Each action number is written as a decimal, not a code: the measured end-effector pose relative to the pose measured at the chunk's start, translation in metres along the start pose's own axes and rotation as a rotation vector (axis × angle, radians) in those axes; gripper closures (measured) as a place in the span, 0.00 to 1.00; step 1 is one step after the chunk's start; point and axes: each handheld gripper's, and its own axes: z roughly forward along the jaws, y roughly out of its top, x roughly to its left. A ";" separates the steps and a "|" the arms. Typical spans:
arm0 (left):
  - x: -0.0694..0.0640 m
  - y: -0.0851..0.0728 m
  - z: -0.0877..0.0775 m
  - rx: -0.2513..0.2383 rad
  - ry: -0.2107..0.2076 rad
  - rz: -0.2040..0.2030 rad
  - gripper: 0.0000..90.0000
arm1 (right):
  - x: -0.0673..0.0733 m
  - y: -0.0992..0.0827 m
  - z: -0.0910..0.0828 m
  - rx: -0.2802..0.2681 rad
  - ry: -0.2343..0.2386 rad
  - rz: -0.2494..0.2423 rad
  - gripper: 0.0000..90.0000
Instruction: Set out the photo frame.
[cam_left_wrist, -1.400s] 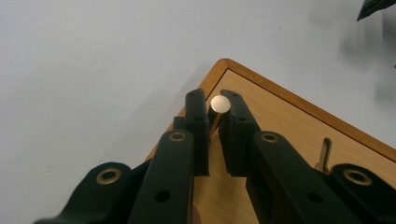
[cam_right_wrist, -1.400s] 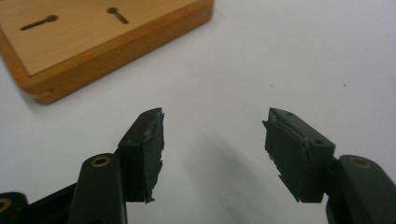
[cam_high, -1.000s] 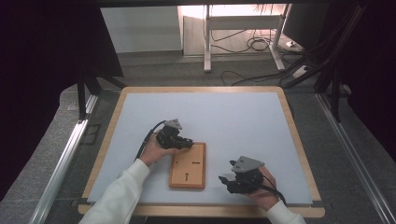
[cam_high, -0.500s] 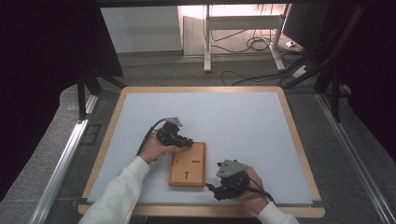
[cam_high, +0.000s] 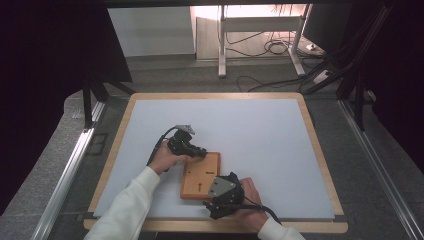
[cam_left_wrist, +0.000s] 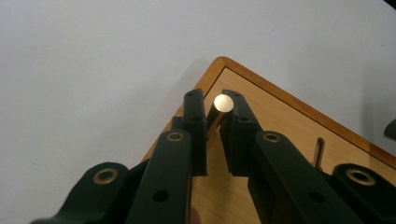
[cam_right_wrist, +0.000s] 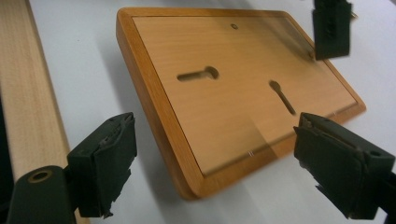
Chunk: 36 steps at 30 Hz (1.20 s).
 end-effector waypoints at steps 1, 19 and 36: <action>0.001 0.000 0.000 -0.001 -0.002 0.002 0.91 | 0.002 0.001 0.003 0.007 -0.012 -0.017 0.13; 0.003 0.001 0.000 0.009 -0.011 -0.014 0.90 | 0.011 0.006 0.022 0.061 -0.101 -0.109 0.18; -0.001 0.000 0.001 -0.022 0.046 -0.008 0.95 | 0.013 0.010 0.002 0.027 -0.209 -0.214 0.44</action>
